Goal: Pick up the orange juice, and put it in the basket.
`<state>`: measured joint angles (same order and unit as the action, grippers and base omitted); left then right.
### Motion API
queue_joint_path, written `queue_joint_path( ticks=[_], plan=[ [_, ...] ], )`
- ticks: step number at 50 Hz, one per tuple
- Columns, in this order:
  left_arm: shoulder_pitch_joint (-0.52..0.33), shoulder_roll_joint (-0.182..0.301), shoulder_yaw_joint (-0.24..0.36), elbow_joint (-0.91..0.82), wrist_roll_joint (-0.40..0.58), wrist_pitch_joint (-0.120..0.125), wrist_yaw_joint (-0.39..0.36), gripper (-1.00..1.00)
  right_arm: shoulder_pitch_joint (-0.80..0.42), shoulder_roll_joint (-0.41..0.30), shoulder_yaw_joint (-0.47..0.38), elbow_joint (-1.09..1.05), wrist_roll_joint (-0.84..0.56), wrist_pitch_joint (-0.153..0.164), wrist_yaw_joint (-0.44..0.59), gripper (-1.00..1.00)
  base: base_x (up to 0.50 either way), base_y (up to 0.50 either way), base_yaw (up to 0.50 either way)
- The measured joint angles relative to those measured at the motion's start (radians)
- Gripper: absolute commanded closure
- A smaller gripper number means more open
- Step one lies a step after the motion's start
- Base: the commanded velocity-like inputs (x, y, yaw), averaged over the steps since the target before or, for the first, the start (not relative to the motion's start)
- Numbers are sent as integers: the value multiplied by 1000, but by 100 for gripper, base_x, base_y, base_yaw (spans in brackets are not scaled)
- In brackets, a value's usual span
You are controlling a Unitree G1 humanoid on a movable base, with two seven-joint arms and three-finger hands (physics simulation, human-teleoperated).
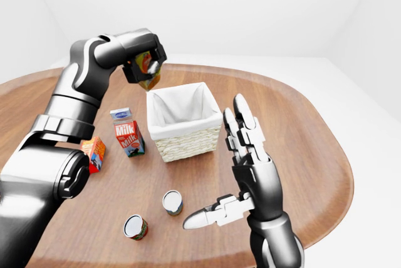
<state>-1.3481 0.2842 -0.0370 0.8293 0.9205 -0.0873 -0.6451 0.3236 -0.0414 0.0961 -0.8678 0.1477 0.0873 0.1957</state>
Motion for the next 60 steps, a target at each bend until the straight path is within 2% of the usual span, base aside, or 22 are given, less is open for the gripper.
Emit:
queue_joint_path(
  ticks=[11, 19, 27, 32, 46, 60],
  plan=[
    [48, -20, -13, 53, 172, 0, 188, 100, 3, 1, 2, 5, -3, 0, 2, -100, 0, 0, 0],
    [23, -33, -6, 27, 207, 0, 337, 100, 2, 0, 3, 9, -4, 0, 1, -100, 0, 0, 0],
    [7, -48, -3, -15, 205, 0, 419, 100, 1, 1, -1, 11, -1, 0, 3, -100, 0, 0, 0],
    [-3, -58, 1, -28, 189, 0, 435, 100, 1, 1, 2, 13, -3, 0, 3, -100, 0, 0, 0],
    [33, -107, -1, -38, 57, 0, 404, 100, 5, -1, 9, 24, -7, 0, 2, -100, 0, 0, 0],
    [64, -152, -17, -29, 21, 0, 414, 100, 10, -4, 14, 25, -8, 0, 1, -100, 0, 0, 0]
  ],
)
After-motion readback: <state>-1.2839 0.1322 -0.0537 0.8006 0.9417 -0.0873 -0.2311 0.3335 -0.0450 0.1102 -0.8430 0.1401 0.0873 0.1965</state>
